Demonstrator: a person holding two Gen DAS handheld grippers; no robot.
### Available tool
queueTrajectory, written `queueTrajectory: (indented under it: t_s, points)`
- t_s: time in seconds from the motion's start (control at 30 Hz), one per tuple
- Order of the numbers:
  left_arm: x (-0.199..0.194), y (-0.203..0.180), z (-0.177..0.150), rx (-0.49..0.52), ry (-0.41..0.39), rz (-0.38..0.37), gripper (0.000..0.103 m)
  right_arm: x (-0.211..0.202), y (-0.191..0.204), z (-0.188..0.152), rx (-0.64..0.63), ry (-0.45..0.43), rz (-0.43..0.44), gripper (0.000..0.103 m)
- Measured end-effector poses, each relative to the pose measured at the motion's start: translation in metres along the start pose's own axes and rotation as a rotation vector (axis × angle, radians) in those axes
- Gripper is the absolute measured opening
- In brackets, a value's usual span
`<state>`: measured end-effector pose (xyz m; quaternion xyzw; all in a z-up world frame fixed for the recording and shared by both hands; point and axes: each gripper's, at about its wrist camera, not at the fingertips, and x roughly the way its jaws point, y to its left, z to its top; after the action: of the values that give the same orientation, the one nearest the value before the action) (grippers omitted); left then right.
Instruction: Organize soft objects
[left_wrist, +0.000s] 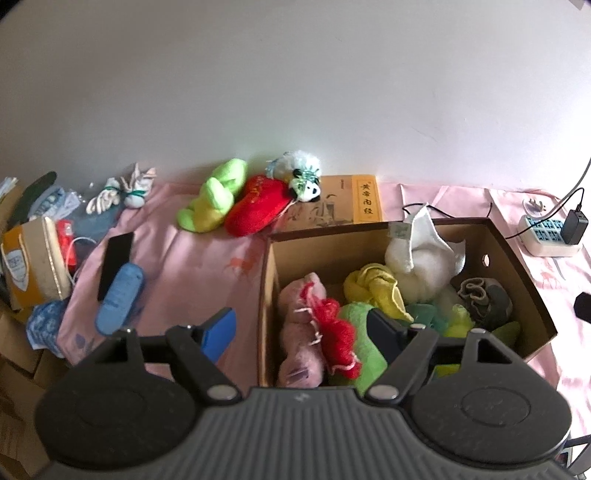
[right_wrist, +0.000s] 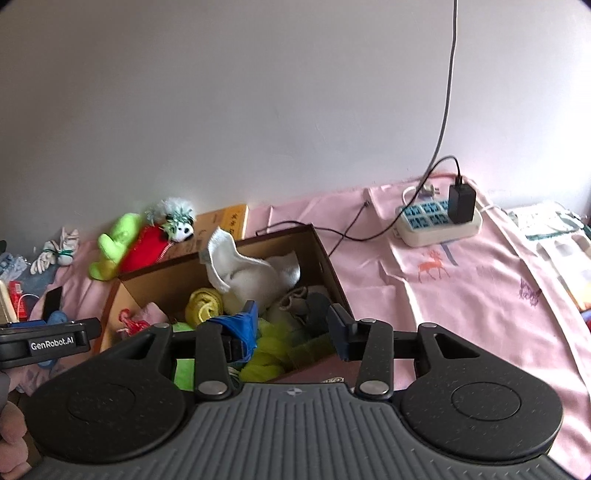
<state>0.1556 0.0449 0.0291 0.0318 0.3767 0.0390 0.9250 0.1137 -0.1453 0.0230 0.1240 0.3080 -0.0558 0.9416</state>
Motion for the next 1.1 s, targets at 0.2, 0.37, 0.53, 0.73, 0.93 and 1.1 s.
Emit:
queueTrajectory:
  t_s: [0.2,0.37,0.53,0.73,0.93,1.1]
  points:
    - [0.018,-0.003,0.001,0.012,0.021,-0.005,0.079,0.013,0.004,-0.001,-0.017,0.036,0.007,0.026]
    - [0.033,-0.003,0.001,0.001,0.071,-0.027,0.079,0.019,0.009,-0.004,-0.036,0.054,0.039,0.026]
    - [0.041,-0.006,-0.001,0.011,0.097,-0.013,0.079,0.026,0.01,-0.005,-0.036,0.073,0.046,0.026]
    - [0.043,-0.006,-0.001,0.007,0.1,-0.017,0.079,0.027,0.011,-0.008,-0.045,0.081,0.043,0.026]
    - [0.039,-0.006,-0.004,0.009,0.093,-0.003,0.079,0.022,0.013,-0.013,-0.066,0.08,0.045,0.026]
    - [0.034,-0.008,-0.007,0.014,0.085,0.006,0.079,0.02,0.009,-0.014,-0.057,0.074,0.042,0.026]
